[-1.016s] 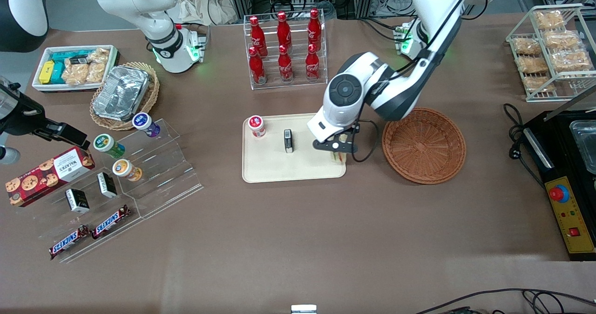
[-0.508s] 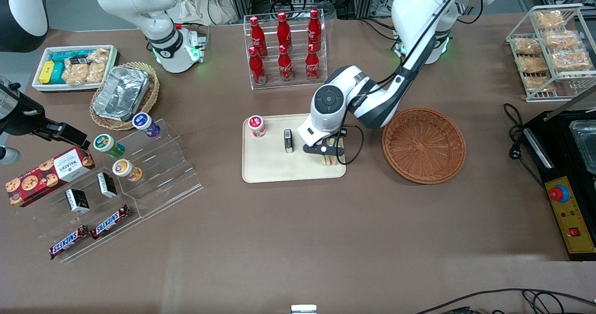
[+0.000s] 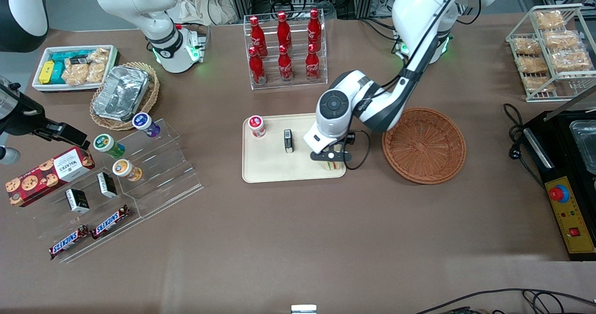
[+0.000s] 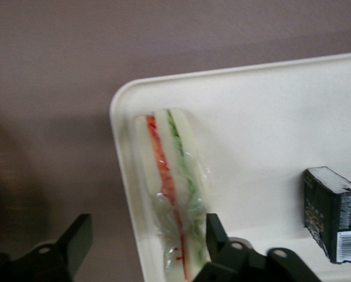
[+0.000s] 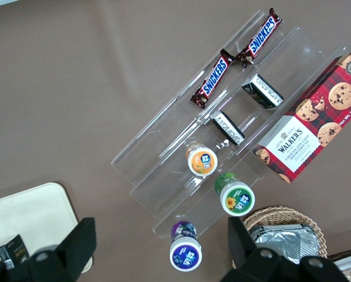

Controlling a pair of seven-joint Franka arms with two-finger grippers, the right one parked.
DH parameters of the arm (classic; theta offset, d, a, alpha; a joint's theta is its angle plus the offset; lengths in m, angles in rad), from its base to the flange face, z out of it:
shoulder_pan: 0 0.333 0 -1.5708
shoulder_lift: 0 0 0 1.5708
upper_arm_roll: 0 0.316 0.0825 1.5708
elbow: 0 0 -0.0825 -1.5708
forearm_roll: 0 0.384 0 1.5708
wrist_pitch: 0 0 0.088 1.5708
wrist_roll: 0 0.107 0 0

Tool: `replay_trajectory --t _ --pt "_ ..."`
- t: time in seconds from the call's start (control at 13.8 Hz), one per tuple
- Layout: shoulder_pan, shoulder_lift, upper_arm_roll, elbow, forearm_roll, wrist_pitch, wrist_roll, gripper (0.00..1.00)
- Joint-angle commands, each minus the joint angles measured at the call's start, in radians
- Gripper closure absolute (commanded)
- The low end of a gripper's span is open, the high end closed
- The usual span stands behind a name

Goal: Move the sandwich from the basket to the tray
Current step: 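Open the left gripper to release the sandwich and raise it away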

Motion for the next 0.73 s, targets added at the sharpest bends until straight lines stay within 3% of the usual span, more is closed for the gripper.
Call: replay_trajectory --t 0.0,0.65 --pt "0.037 -0.096 0.000 0.008 0.001 -0.109 0.056 0.01" --pt "0.278 -0.341 -0.002 0.010 -0.002 -0.307 0.372 0.01"
